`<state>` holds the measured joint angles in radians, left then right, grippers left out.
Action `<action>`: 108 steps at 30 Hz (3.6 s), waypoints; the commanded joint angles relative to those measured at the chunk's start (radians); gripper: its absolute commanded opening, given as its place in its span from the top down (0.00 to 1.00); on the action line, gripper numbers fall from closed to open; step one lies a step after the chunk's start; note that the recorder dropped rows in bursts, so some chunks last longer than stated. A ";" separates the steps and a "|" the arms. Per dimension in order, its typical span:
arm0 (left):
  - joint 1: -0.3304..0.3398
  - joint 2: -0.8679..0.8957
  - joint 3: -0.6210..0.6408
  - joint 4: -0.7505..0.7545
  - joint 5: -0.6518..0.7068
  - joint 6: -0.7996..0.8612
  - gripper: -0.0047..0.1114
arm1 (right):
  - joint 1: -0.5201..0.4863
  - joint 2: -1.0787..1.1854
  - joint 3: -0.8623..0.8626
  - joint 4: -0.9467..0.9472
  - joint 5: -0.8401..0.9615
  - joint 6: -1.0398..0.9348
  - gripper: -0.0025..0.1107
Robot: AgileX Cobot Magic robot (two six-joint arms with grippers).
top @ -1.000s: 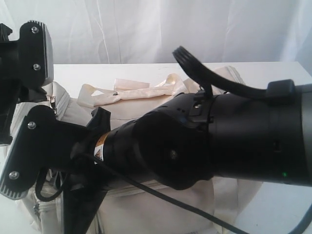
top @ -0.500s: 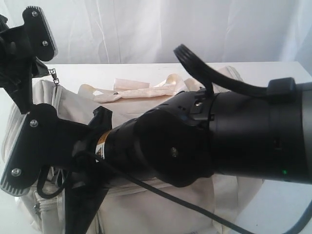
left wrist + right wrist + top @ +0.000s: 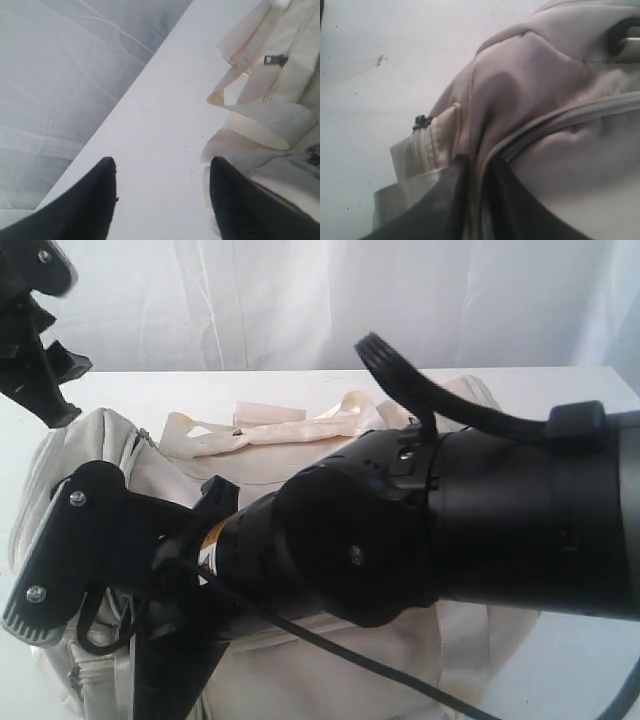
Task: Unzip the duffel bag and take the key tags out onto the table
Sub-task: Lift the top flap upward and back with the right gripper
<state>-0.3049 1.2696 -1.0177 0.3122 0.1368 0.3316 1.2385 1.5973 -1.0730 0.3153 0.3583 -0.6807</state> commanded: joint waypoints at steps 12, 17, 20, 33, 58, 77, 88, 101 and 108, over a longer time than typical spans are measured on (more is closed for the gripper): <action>0.004 -0.370 -0.006 -0.468 0.786 -0.054 0.80 | -0.007 -0.233 -0.042 -0.510 0.314 0.414 0.53; 0.004 -0.417 0.046 -0.537 0.886 -0.014 0.96 | -0.003 -0.203 -0.042 -0.508 0.330 0.414 0.49; 0.004 -0.462 0.113 -0.551 0.888 -0.021 0.96 | -0.003 -0.177 -0.042 -0.508 0.337 0.414 0.49; 0.004 -0.599 0.354 -0.621 0.844 -0.038 0.96 | -0.003 -0.117 -0.042 -0.544 0.392 0.416 0.49; 0.004 -0.599 0.400 -0.619 0.769 -0.037 0.96 | -0.052 0.005 -0.125 -0.929 0.369 0.789 0.98; 0.004 -0.599 0.400 -0.621 0.771 -0.037 0.96 | -0.083 -0.006 -0.229 -0.452 0.655 0.413 0.51; 0.004 -0.599 0.400 -0.625 0.771 -0.037 0.96 | -0.083 -0.071 -0.280 -0.545 0.704 0.453 0.50; 0.004 -0.599 0.400 -0.629 0.771 -0.037 0.96 | -0.083 0.001 -0.280 -0.662 0.653 0.484 0.78; 0.004 -0.599 0.400 -0.633 0.771 -0.037 0.96 | -0.153 0.001 -0.281 -1.021 0.397 0.745 0.98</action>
<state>-0.3049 0.6806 -0.6257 -0.2995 0.8996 0.2985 1.1368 1.5996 -1.3492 -0.5454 0.8887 -0.0416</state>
